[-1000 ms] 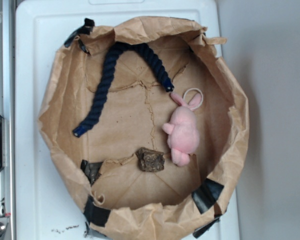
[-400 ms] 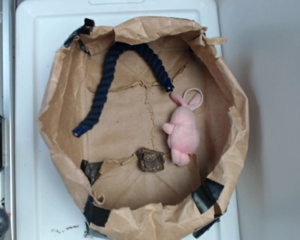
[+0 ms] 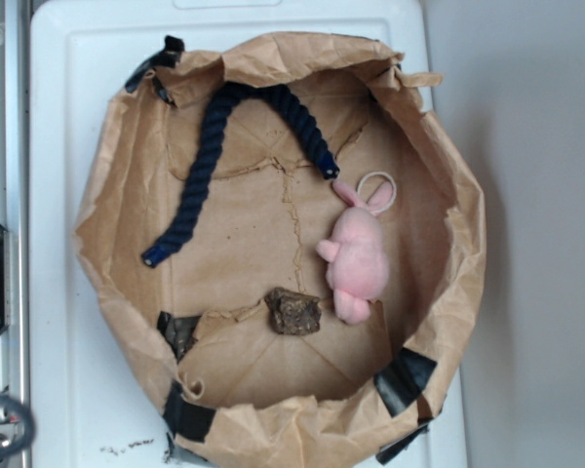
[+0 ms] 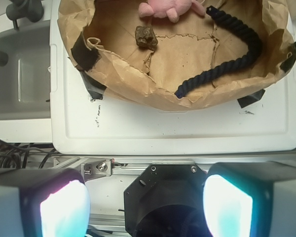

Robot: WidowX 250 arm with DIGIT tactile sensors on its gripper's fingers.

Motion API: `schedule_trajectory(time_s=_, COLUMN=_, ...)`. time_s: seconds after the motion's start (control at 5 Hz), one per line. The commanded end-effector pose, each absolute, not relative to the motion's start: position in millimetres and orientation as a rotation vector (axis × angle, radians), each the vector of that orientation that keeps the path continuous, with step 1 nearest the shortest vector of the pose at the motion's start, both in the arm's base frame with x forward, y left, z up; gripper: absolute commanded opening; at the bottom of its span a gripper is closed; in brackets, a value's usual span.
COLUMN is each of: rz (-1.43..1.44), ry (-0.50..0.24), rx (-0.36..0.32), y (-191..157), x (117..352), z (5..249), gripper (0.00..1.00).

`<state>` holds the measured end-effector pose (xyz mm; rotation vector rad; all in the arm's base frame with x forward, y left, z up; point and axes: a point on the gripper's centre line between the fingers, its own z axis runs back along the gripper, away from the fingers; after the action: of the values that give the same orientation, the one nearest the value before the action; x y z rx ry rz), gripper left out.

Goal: Grab the blue rope.

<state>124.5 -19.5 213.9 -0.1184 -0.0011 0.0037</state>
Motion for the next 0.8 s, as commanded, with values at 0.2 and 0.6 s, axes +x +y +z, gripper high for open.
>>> schedule_trajectory(time_s=0.2, rz=0.024, ry=-0.021, rx=-0.127, y=-14, x=126, z=216, gripper=1.0)
schedule_trajectory(time_s=0.6, rz=-0.069, ry=-0.051, rx=-0.137, y=-29, x=131, z=221, gripper=1.0)
